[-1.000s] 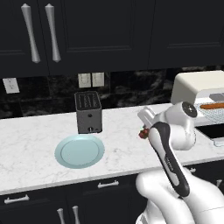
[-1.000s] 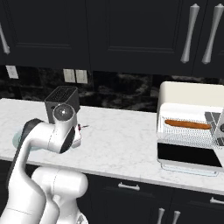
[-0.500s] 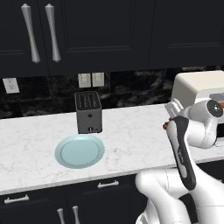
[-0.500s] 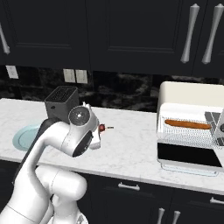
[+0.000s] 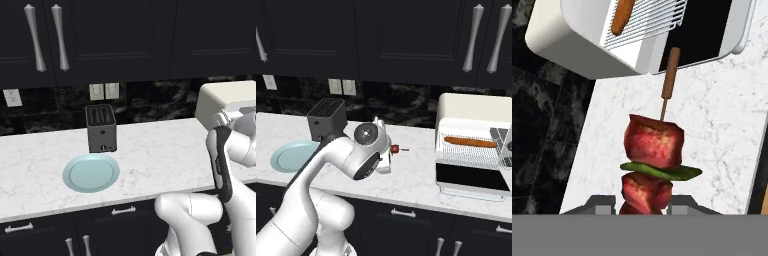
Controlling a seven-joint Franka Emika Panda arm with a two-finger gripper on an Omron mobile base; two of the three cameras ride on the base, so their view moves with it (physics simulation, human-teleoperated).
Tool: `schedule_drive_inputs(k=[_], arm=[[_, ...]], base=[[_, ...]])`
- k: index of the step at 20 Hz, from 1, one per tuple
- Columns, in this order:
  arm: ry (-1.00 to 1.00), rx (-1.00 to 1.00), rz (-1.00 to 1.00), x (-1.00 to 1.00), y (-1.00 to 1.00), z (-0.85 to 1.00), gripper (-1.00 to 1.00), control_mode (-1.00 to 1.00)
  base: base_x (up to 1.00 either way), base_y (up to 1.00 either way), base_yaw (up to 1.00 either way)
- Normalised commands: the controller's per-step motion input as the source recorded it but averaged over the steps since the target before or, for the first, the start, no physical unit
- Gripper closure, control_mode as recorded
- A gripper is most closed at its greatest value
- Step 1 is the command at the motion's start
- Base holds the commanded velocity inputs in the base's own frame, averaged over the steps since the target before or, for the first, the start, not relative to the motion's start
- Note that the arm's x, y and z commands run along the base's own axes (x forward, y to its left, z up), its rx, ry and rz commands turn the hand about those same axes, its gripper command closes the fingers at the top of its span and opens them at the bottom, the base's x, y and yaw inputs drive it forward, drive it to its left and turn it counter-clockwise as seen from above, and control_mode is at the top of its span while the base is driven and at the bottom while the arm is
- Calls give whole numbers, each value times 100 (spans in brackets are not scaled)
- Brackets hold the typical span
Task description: Pick up the kebab skewer and baguette bread, and place them inside the toaster oven. Close the toaster oven door and start by setting the timer.
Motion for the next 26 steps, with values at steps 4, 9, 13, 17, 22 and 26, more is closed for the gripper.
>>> schedule_drive_inputs(k=[4, 9, 13, 17, 22, 26], arm=[[-2, 0, -9, 0, -83, 0, 100, -100], [0, 0, -2, -2, -89, 15, 100, -100], [0, 0, 0, 0, -99, 0, 100, -100], [0, 0, 0, 4, -100, 0, 100, -100], [0, 4, 0, 38, -81, 0, 100, -100], [1, 7, 0, 63, -57, 0, 100, -100]], base=[[0, 0, 0], [0, 0, 0], [0, 0, 0], [0, 0, 0], [0, 0, 0], [0, 0, 0]])
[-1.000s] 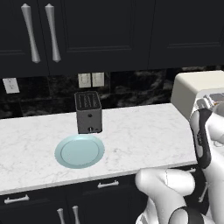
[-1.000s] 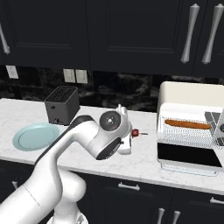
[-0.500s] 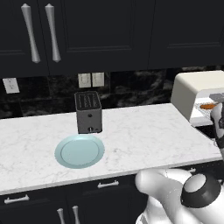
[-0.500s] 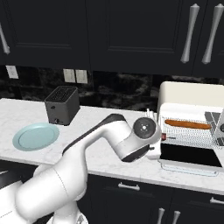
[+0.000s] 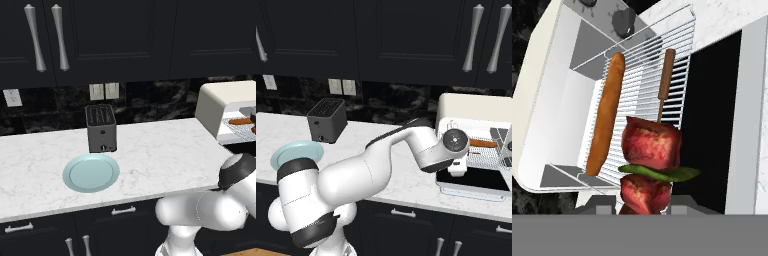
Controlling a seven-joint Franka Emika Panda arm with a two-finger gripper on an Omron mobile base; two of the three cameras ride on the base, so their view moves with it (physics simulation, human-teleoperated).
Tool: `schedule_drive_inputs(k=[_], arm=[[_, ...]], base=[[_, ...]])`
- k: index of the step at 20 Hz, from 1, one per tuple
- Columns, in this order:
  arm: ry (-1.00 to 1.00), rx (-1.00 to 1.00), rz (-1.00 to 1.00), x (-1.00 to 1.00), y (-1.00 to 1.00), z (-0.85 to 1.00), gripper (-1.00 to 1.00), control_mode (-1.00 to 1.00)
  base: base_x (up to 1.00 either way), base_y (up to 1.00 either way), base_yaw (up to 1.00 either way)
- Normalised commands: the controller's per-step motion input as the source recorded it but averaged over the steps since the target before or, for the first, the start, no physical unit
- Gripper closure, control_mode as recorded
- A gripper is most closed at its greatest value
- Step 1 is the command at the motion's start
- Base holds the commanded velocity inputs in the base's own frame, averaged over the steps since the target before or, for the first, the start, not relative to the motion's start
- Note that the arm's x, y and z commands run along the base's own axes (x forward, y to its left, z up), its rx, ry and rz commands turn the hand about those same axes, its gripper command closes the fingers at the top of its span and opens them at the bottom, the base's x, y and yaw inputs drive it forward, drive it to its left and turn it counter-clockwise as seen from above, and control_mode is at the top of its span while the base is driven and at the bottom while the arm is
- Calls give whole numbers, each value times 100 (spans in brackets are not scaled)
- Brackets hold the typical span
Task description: Pick up the kebab skewer and baguette bread, and place them inside the toaster oven. Close the toaster oven door and start by setting the timer.
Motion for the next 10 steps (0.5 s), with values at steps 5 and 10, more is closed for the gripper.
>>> schedule_drive_inputs(k=[5, 10], arm=[[5, 11, 0, 52, -58, 0, 100, -100], [3, 6, 0, 46, -40, -1, 100, -100]], base=[[0, 0, 0], [0, 0, 0]])
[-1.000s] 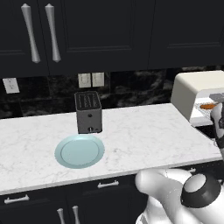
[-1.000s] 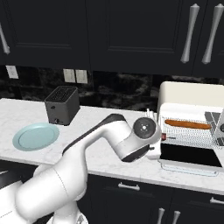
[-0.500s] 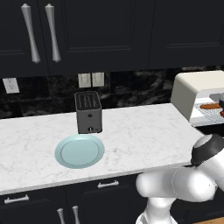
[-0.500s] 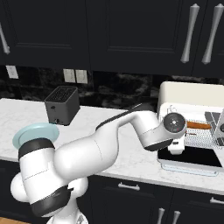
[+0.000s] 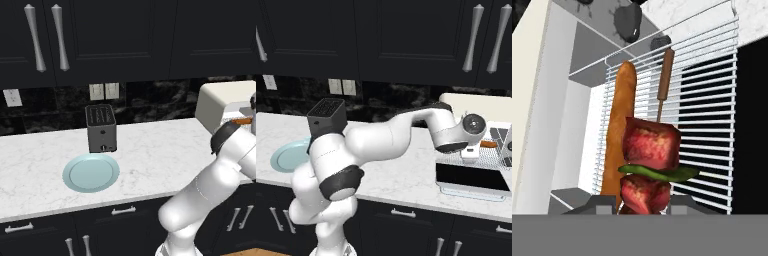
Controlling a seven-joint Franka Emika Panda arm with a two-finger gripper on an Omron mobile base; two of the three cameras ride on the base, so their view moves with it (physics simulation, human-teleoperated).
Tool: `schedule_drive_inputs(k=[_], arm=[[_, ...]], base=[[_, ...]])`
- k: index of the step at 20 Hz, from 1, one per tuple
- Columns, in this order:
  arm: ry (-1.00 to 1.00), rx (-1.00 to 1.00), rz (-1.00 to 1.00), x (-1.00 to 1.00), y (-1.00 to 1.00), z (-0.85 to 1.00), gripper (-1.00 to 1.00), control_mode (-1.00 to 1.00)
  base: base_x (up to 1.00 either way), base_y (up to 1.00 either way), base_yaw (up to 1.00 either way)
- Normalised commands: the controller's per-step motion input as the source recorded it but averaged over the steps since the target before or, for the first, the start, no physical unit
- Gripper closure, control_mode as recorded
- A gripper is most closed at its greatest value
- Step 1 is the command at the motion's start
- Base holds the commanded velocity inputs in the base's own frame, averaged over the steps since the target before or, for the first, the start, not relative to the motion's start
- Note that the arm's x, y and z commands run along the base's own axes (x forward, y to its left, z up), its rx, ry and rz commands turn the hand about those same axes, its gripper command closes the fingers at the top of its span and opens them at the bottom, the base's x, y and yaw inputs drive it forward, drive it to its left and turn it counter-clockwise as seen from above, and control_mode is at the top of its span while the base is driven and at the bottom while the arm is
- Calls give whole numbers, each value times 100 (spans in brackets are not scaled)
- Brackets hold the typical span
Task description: Pick up the kebab skewer and baguette bread, and place them inside the toaster oven. Close the toaster oven door and start by setting the timer.
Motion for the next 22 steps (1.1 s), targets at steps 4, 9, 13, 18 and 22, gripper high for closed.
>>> schedule_drive_inputs(k=[4, 9, 13, 18, 22], arm=[[0, 0, 0, 25, -38, -10, 100, -100], [0, 1, 0, 20, -27, -15, 100, -100], [0, 0, 0, 15, -3, -23, 100, -100], [2, 0, 0, 5, 2, -32, 100, -100], [1, 0, 0, 1, 14, -31, 100, -100]], base=[[0, 0, 0], [0, 0, 0], [0, 0, 0], [0, 0, 0], [0, 0, 0]])
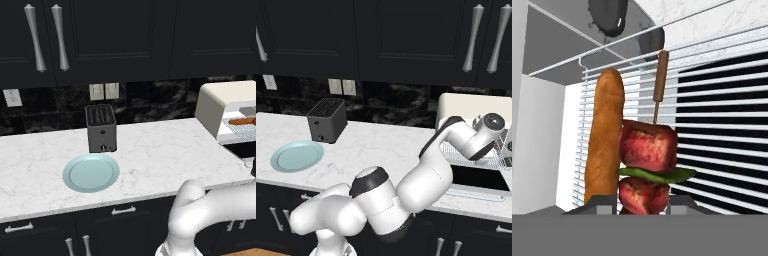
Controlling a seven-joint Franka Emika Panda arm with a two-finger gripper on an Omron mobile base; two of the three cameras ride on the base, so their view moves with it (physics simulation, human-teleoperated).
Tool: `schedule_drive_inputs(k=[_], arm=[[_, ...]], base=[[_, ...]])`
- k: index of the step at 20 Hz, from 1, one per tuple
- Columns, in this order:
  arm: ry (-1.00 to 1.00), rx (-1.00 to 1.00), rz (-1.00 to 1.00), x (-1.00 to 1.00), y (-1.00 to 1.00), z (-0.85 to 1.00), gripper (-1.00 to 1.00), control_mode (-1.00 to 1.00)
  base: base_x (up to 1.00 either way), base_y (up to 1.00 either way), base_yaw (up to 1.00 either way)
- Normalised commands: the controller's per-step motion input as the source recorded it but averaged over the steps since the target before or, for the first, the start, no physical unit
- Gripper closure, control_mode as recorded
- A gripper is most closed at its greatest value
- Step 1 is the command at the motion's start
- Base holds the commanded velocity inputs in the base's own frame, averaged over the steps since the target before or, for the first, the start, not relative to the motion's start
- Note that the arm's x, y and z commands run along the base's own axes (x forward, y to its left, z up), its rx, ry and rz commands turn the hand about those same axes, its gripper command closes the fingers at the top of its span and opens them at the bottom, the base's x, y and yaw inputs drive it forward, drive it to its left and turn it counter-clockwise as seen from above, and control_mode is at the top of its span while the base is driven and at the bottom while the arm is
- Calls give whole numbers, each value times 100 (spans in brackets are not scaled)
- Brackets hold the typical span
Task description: Pick up the kebab skewer and baguette bread, and place them inside the toaster oven. Close the toaster oven door and start by setting the timer.
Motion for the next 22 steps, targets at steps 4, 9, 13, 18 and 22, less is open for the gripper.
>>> schedule_drive_inputs(k=[4, 9, 13, 18, 22], arm=[[0, 0, 0, 14, 12, -16, 100, -100], [0, 0, 0, 33, 10, -4, 100, -100], [0, 0, 0, 39, 1, -1, 100, -100], [0, 0, 0, 27, 0, -1, 100, -100], [0, 0, 0, 16, 0, -9, 100, -100]], base=[[0, 0, 0], [0, 0, 0], [0, 0, 0], [0, 0, 0], [0, 0, 0]])
